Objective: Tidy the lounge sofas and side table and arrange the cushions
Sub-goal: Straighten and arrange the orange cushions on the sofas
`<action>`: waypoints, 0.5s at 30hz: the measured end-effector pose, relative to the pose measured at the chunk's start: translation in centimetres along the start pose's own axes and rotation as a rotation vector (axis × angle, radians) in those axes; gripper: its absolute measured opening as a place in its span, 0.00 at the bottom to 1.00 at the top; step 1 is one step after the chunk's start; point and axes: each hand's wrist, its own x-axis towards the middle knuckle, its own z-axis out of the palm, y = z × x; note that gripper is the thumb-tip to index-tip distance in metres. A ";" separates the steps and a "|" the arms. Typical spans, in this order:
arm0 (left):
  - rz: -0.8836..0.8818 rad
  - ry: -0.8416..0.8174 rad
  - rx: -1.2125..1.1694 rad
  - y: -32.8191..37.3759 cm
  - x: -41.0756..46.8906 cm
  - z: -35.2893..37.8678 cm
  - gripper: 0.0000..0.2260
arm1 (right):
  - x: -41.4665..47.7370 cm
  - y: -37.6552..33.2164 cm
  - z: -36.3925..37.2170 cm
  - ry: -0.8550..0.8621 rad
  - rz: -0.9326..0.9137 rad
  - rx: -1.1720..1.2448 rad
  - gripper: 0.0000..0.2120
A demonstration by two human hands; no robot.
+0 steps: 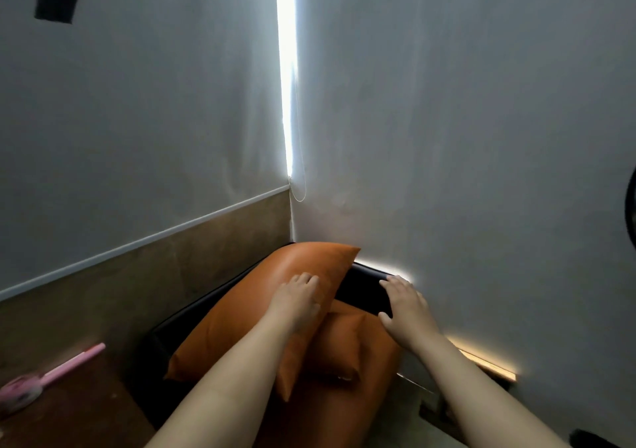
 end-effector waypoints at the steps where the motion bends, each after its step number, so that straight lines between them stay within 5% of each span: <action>1: -0.005 -0.004 0.000 0.6 0.8 0.5 0.24 | 0.8 1.2 0.2 -0.005 0.004 -0.003 0.31; 15: -0.061 -0.066 -0.053 -2.0 12.2 6.6 0.24 | 11.5 5.8 7.2 -0.167 -0.032 0.032 0.34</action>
